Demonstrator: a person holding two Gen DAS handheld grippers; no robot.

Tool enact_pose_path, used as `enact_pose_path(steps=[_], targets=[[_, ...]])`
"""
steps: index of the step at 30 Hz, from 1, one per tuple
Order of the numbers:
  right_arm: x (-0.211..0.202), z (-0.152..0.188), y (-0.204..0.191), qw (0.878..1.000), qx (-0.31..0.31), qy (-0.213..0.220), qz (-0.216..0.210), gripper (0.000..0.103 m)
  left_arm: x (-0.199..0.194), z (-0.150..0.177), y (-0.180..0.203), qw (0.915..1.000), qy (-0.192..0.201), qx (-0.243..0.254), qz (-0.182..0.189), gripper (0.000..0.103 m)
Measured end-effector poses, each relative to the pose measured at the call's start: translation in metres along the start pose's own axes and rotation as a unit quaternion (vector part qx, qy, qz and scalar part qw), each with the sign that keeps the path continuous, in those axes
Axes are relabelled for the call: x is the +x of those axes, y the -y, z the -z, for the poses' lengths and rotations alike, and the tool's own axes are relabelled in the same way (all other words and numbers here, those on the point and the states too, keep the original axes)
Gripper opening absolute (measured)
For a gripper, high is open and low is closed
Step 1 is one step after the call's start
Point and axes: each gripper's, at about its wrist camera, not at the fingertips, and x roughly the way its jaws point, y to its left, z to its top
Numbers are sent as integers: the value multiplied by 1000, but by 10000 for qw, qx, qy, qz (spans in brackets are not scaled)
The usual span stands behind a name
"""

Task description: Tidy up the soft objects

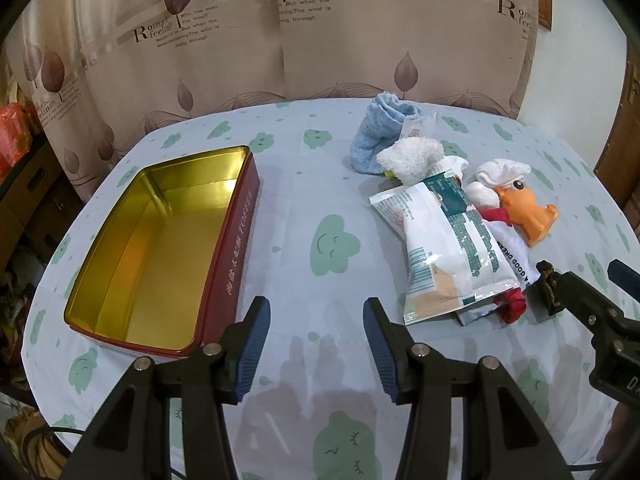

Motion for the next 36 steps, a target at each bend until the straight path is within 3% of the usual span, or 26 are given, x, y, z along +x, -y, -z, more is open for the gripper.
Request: enact_pose_path(steps=[24, 28, 32, 36], targets=[[-3, -11, 18, 9999, -144, 52, 23, 98, 3, 0, -5, 10000, -5, 43, 67, 49], [7, -6, 30, 9990, -404, -184, 60, 96, 5, 0, -7, 9999, -5, 98, 95, 49], [27, 5, 38, 9959, -622, -643, -113, 81, 10, -1, -6, 9998, -35, 147, 119, 49], [43, 9, 44, 9935, -687, -870, -256, 80, 14, -3, -5, 9997, -75, 196, 148, 49]])
